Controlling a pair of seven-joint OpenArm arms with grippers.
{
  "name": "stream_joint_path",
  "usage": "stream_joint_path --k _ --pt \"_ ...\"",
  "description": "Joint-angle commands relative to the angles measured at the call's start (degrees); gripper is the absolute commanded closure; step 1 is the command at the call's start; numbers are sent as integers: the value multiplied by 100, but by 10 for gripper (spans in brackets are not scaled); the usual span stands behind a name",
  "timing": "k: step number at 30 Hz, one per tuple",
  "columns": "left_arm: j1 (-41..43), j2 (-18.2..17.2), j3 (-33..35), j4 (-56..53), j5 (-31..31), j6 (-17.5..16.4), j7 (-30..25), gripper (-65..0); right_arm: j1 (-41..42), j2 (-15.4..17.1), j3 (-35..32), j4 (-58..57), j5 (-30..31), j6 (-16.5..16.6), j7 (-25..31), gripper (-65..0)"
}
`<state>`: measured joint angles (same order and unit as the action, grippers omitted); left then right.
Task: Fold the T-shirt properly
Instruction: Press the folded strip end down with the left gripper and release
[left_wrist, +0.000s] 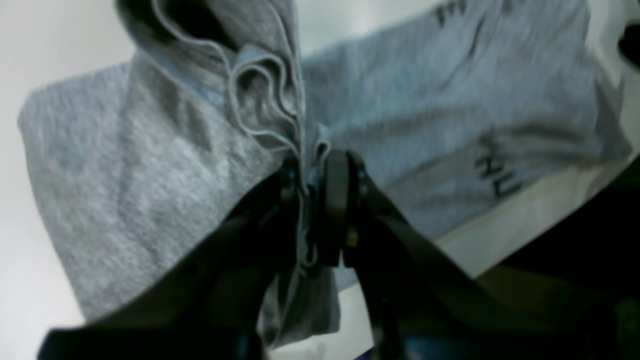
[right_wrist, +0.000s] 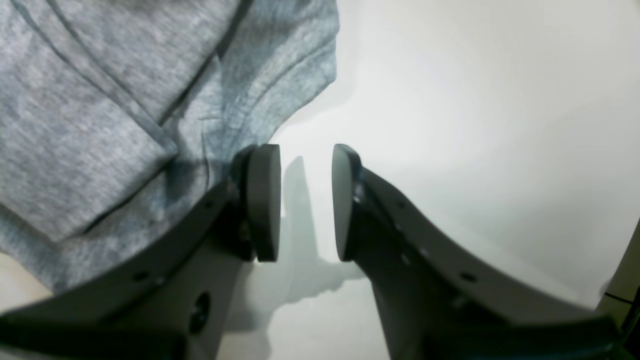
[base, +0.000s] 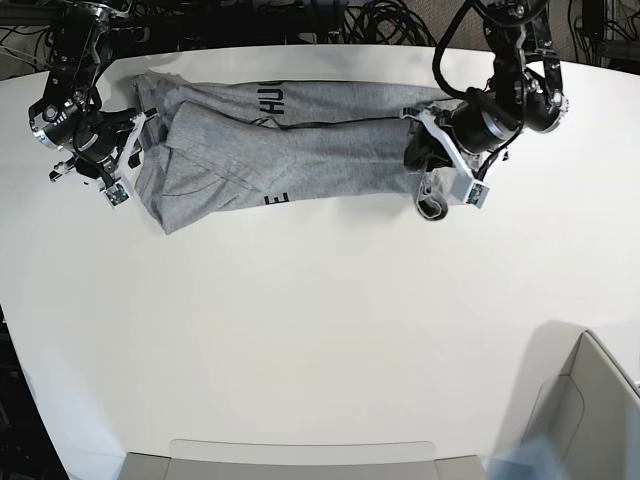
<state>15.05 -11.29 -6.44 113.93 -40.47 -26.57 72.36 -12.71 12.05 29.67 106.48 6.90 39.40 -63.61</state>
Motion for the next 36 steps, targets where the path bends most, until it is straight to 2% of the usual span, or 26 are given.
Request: stream_joint_path --k 1,6,12,18,28,29,32,34,36 --pt "3 -18 156 102 -98 59 -84 0 45 74 26 82 27 60 63 -176" --pt "3 -18 806 102 -72 279 -277 0 45 74 26 82 27 60 63 -176" --pt "-6 -18 1070 66 -63 630 -383 0 36 74 26 82 27 60 63 -176" --pt "-6 -18 1079 5 -63 639 -550 0 36 74 26 82 27 60 63 -176" --pt "-155 -18 1158 -276 -63 648 -515 0 36 74 26 82 27 60 63 -176" --pt "-155 -18 1211 -268 -63 648 -515 -44 36 74 26 82 27 60 63 -176" --pt "-103 -18 1272 -206 -98 648 -568 -228 36 74 26 82 27 60 63 -176" --pt "-103 61 1281 -136 -98 648 -568 -270 36 74 26 82 27 60 63 -176" --pt "-111 105 1281 -74 -107 622 -550 -253 45 74 26 82 27 60 63 -176"
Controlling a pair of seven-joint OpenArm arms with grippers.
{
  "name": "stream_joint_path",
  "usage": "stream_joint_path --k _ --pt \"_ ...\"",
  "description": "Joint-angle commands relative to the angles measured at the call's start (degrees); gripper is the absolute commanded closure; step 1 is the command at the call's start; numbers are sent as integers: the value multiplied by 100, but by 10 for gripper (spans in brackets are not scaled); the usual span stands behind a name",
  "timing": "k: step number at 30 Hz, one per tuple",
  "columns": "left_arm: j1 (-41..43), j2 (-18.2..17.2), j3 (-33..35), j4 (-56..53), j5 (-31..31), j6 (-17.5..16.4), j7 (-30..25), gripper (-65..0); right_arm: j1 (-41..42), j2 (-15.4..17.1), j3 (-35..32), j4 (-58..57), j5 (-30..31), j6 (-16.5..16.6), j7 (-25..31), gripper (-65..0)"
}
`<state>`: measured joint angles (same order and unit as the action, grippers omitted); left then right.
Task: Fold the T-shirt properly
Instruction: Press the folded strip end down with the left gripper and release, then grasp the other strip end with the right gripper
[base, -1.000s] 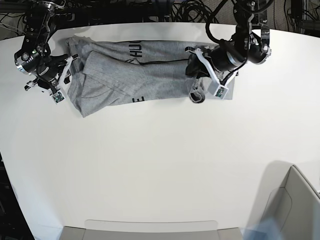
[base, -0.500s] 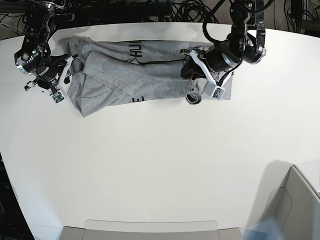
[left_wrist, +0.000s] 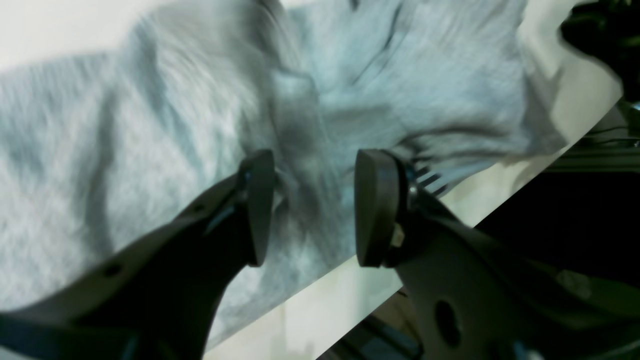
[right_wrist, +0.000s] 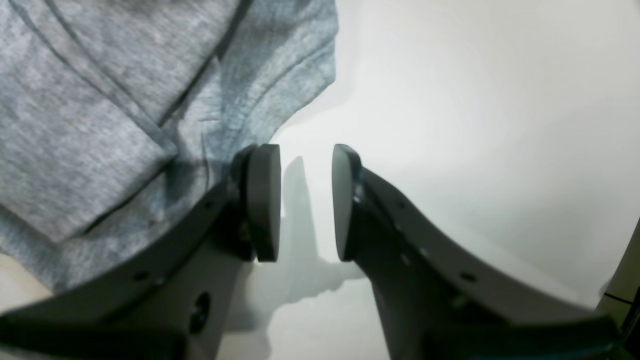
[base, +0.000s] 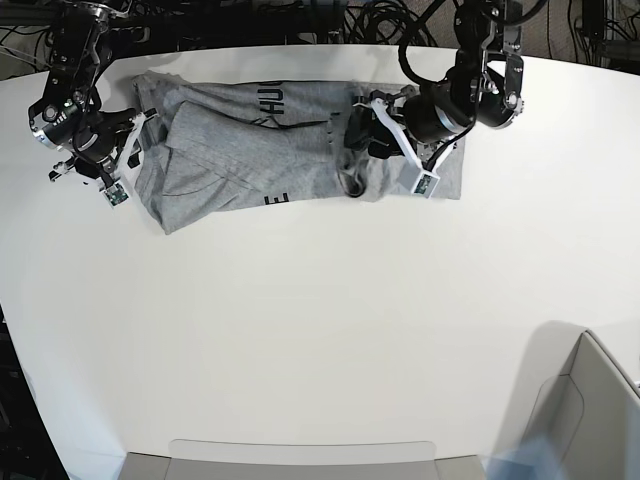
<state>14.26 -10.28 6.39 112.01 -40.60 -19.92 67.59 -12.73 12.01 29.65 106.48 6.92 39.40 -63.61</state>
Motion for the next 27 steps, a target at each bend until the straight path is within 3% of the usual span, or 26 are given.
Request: stream_joint_path --k 1,8,14,19,23,27 --pt "-59 48 -2 127 -103 -34 -38 -245 47 78 29 82 25 60 63 -176" --pt "-68 127 -81 127 -50 -25 -82 -230 47 78 46 82 25 60 63 -176" --pt "-15 118 -547 -93 -41 -25 -38 -121 56 87 81 117 34 60 142 -176" --pt "-15 110 -547 -234 -41 -25 -38 -95 20 87 81 117 60 60 537 -177" --pt "-15 110 -538 -234 -41 -43 -30 -95 3 87 336 117 807 60 511 -180" --pt "-6 110 -529 -242 -41 -52 -21 -95 3 78 1250 -6 2249 60 142 -214"
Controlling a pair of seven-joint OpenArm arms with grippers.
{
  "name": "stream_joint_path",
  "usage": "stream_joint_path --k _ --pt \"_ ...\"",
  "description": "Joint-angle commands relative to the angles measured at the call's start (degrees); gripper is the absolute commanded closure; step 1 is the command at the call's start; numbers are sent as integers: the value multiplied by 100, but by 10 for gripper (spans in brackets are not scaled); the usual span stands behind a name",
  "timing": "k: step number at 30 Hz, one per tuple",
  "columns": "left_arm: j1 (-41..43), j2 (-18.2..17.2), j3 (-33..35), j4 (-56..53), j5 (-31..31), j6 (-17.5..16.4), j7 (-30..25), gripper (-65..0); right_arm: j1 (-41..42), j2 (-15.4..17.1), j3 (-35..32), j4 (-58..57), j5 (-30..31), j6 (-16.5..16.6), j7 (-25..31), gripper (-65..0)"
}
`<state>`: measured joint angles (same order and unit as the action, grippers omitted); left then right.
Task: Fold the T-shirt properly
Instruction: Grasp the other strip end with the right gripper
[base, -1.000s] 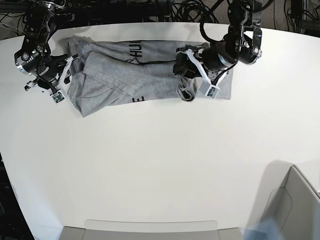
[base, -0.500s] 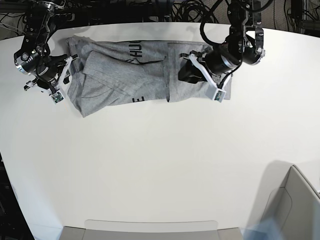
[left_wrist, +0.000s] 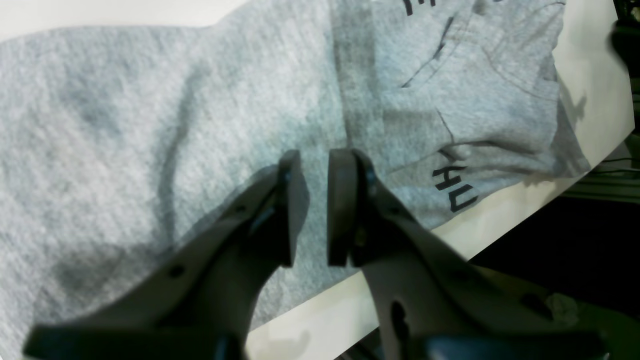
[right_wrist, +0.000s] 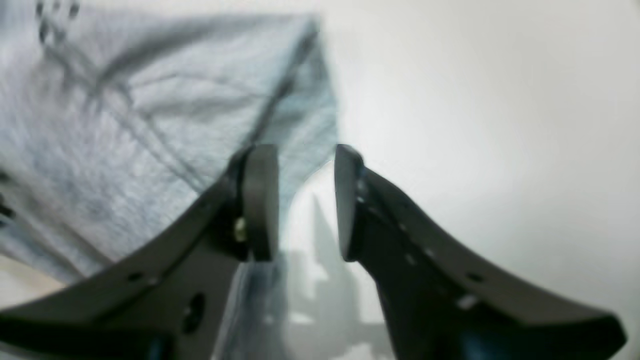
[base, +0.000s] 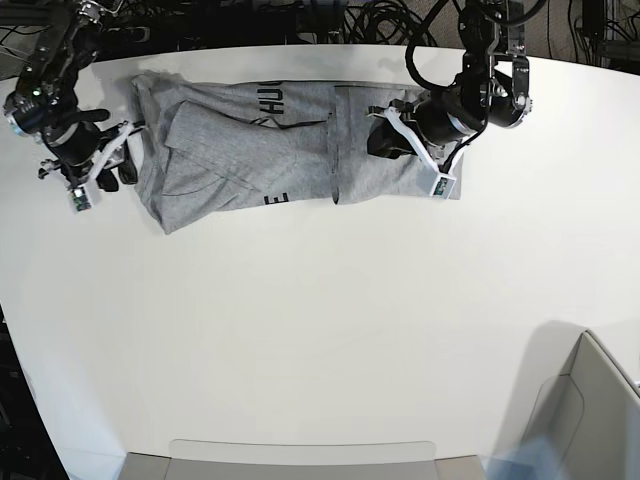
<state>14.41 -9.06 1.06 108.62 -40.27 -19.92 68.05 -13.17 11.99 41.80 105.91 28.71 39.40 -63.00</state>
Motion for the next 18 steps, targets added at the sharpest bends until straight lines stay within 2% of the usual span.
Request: stream_joint_path --k 1,4,7,18 --pt "-22 -13 4 96 -74 -52 -32 -96 47 98 193 -2 325 60 -60 -230" --pt "-22 -13 4 96 -74 -52 136 -96 38 212 466 -222 905 60 -315 -256" --pt "-30 -13 4 96 -74 -52 144 -96 -103 291 466 -547 1248 60 -227 -254" --pt "-30 -13 4 96 -74 -52 144 -96 20 212 308 -2041 1336 60 -113 -254"
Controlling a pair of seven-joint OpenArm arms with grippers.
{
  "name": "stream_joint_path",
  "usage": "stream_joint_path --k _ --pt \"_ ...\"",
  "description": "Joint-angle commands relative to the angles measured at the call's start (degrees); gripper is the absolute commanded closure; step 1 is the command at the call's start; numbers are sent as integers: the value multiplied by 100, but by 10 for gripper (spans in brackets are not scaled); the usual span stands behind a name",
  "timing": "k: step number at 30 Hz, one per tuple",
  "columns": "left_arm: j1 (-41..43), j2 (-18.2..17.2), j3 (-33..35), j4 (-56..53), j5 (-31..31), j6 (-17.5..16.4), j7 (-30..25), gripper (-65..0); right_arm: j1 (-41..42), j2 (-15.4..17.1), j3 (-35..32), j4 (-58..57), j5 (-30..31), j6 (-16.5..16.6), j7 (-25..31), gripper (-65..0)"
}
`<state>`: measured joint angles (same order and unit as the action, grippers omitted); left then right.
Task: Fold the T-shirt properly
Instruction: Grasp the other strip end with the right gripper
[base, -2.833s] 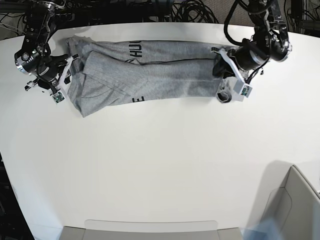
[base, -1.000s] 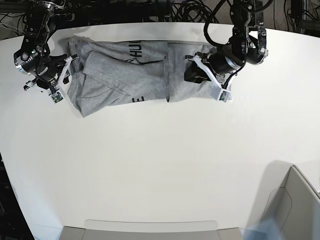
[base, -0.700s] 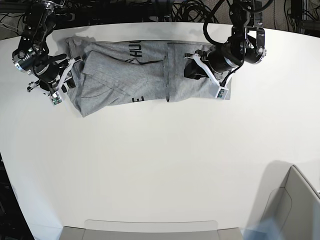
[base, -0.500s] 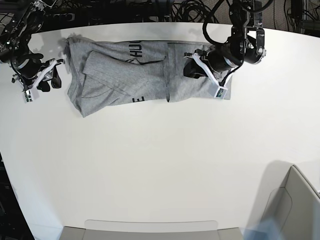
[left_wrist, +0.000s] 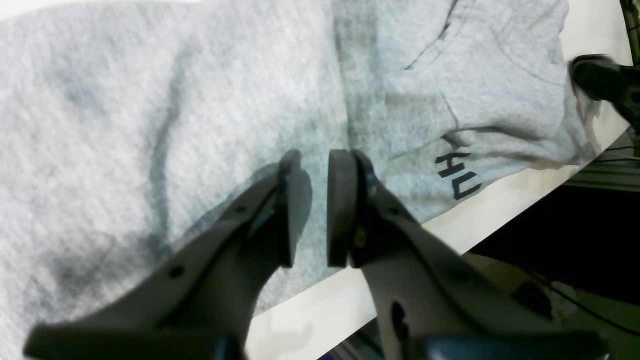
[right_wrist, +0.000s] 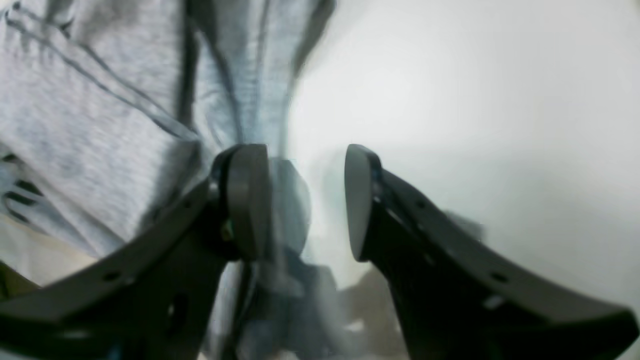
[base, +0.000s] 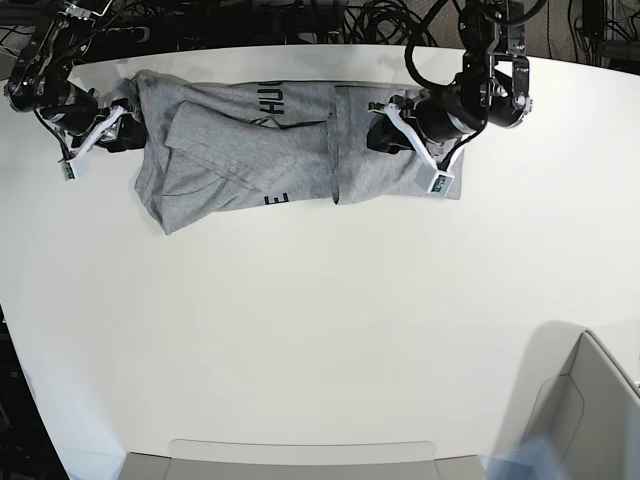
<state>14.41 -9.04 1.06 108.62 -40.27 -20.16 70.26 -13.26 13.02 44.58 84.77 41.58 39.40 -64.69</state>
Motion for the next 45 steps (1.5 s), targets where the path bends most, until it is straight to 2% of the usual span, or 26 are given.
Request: stream_joint_path --k 1,4,11,25,28,30,32,35,39,43,44,45 --pt "-30 -15 4 96 -74 -28 -76 -96 38 101 -14 2 48 60 55 -254" --pt "-30 -15 4 96 -74 -28 -76 -96 47 101 -242 -183 66 60 55 -254" --pt "-30 -15 4 96 -74 -28 -85 -96 -129 118 -867 -499 822 60 64 -254" --pt "-30 -6 13 88 -74 -28 -94 -96 47 -110 -1473 -482 778 60 82 -254" --pt "-30 -6 13 88 -74 -28 -94 -96 205 -154 -1658 -482 382 60 82 -253" --pt "-30 -6 13 88 -74 -28 -85 -96 301 -321 -1658 -482 -13 60 82 -227" --pt "-30 -6 13 88 -74 -28 -85 -96 398 -418 -1658 -473 -462 60 82 -157" --pt "-30 -6 13 88 -74 -28 -85 -96 539 -550 -1640 -464 -1147 60 91 -1" --pt "-30 -6 13 88 -74 -10 -85 -95 671 -568 -1420 -455 -1728 60 134 0" --pt "-13 -6 -14 88 -100 -10 -85 -95 741 -383 -1341 -323 -2079 60 574 0" --pt "22 3 -40 88 -109 -10 -85 -95 741 -321 -1359 -244 -2202 21 697 0" --pt "66 11 -58 96 -109 -10 -85 -95 741 -286 -1359 -139 -2308 -164 803 0"
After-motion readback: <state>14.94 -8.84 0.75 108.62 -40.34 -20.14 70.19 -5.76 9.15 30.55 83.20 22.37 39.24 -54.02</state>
